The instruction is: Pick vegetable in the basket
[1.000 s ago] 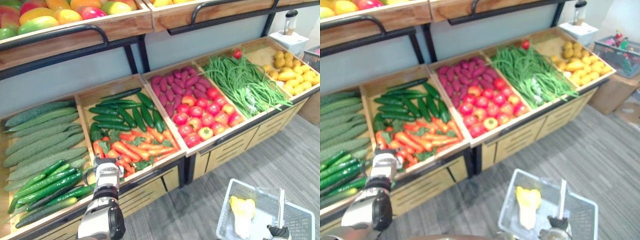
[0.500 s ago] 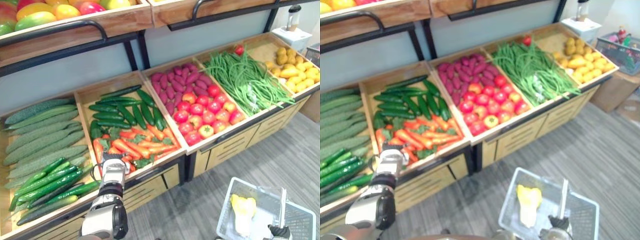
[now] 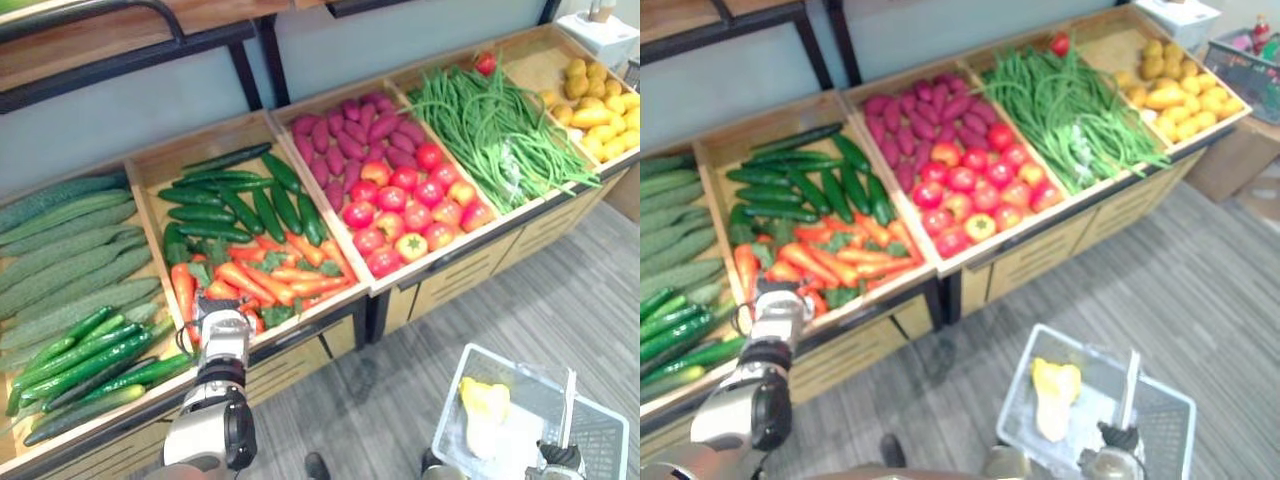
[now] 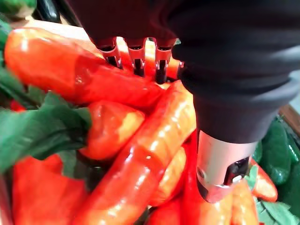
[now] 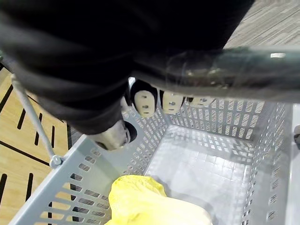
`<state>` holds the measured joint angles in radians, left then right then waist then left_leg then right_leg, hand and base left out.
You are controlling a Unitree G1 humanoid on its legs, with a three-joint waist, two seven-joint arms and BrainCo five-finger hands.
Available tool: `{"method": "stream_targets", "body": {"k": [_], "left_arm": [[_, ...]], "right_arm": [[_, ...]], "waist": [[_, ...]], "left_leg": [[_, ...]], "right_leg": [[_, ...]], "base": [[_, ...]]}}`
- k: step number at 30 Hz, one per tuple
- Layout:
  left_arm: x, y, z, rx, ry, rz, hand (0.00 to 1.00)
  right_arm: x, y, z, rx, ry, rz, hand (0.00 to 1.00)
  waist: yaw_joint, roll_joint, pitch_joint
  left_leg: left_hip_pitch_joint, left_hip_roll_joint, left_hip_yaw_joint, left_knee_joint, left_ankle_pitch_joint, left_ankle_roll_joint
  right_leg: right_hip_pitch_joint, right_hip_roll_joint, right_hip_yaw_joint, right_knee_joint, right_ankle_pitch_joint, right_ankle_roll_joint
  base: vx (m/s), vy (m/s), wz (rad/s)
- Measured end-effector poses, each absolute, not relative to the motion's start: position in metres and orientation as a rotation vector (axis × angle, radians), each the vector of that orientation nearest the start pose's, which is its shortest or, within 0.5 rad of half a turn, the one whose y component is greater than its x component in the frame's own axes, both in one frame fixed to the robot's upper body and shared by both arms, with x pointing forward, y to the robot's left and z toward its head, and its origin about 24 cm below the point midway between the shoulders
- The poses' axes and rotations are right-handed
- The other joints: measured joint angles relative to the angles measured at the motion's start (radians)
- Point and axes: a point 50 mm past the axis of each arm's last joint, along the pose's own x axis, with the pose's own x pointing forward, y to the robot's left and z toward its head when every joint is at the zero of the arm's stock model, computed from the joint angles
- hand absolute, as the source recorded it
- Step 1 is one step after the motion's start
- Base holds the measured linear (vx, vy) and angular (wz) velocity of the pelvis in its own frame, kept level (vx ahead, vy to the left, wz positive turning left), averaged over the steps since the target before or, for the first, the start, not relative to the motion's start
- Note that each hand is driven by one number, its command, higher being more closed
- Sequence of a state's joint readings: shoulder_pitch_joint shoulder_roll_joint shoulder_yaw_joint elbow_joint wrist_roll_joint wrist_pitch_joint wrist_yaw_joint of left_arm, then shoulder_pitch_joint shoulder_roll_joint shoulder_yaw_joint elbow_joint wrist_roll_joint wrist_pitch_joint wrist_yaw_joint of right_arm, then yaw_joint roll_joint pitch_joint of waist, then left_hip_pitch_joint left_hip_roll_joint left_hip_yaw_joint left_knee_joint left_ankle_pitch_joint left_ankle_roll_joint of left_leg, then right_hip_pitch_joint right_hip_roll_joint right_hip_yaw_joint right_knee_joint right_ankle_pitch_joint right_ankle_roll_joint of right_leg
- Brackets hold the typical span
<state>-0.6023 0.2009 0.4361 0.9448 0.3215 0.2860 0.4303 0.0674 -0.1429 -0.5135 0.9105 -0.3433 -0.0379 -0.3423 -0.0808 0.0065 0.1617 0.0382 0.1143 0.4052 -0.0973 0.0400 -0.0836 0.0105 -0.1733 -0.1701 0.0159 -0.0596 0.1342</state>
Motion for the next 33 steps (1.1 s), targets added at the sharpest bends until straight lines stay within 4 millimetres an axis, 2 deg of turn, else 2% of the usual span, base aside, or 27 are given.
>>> {"method": "stream_targets", "body": {"k": [4, 5, 9, 15, 21, 24, 33], "left_arm": [[0.32, 0.267, 0.007, 0.331, 0.578, 0.726, 0.0], [0.322, 0.269, 0.011, 0.331, 0.568, 0.74, 1.0], [0.323, 0.279, 0.019, 0.33, 0.544, 0.786, 1.0], [0.331, 0.279, 0.031, 0.319, 0.496, 0.809, 1.0], [0.329, 0.279, 0.027, 0.323, 0.512, 0.804, 1.0], [0.328, 0.279, 0.026, 0.334, 0.516, 0.799, 1.0], [0.331, 0.268, 0.021, 0.382, 0.513, 0.737, 1.0]], "right_arm": [[0.115, -0.291, -0.119, -0.394, 0.887, -0.705, 1.0], [0.116, -0.29, -0.118, -0.401, 0.878, -0.704, 1.0], [0.12, -0.288, -0.117, -0.413, 0.857, -0.687, 1.0], [0.123, -0.286, -0.116, -0.423, 0.833, -0.671, 1.0], [0.124, -0.284, -0.115, -0.44, 0.819, -0.672, 1.0], [0.124, -0.283, -0.115, -0.442, 0.818, -0.669, 1.0], [0.118, -0.285, -0.117, -0.443, 0.836, -0.68, 1.0]], "waist": [[0.0, -0.003, 0.039], [-0.001, -0.003, 0.039], [-0.002, -0.008, 0.046], [-0.003, -0.014, 0.064], [-0.007, -0.023, 0.069], [-0.025, -0.023, 0.069], [-0.03, -0.022, 0.068]], "left_leg": [[-0.006, 0.002, 0.018, 0.0, 0.0, 0.0], [-0.017, 0.003, 0.021, 0.0, 0.0, 0.0], [-0.02, 0.005, 0.027, 0.0, 0.0, 0.0], [-0.018, 0.011, 0.033, 0.0, -0.004, -0.007], [-0.015, 0.011, 0.05, 0.0, -0.009, -0.012], [-0.006, 0.011, 0.05, 0.0, -0.01, -0.014], [0.023, 0.011, 0.043, 0.0, -0.017, -0.024]], "right_leg": [[-0.018, 0.002, 0.017, 0.003, 0.002, -0.002], [-0.028, 0.003, 0.022, 0.003, 0.002, -0.002], [-0.042, 0.005, 0.041, 0.003, 0.003, -0.005], [-0.046, 0.011, 0.046, 0.002, 0.014, -0.019], [-0.056, 0.01, 0.066, 0.003, 0.017, -0.016], [-0.046, 0.009, 0.065, 0.003, 0.018, -0.015], [-0.018, 0.005, 0.056, 0.003, 0.022, -0.008]], "base": [[0.02, -0.008, -0.12], [0.03, -0.012, -0.09], [0.04, -0.017, -0.13], [0.02, -0.01, -0.06], [0.0, -0.007, -0.09], [0.0, 0.0, 0.0], [0.0, -0.01, -0.01]]}}
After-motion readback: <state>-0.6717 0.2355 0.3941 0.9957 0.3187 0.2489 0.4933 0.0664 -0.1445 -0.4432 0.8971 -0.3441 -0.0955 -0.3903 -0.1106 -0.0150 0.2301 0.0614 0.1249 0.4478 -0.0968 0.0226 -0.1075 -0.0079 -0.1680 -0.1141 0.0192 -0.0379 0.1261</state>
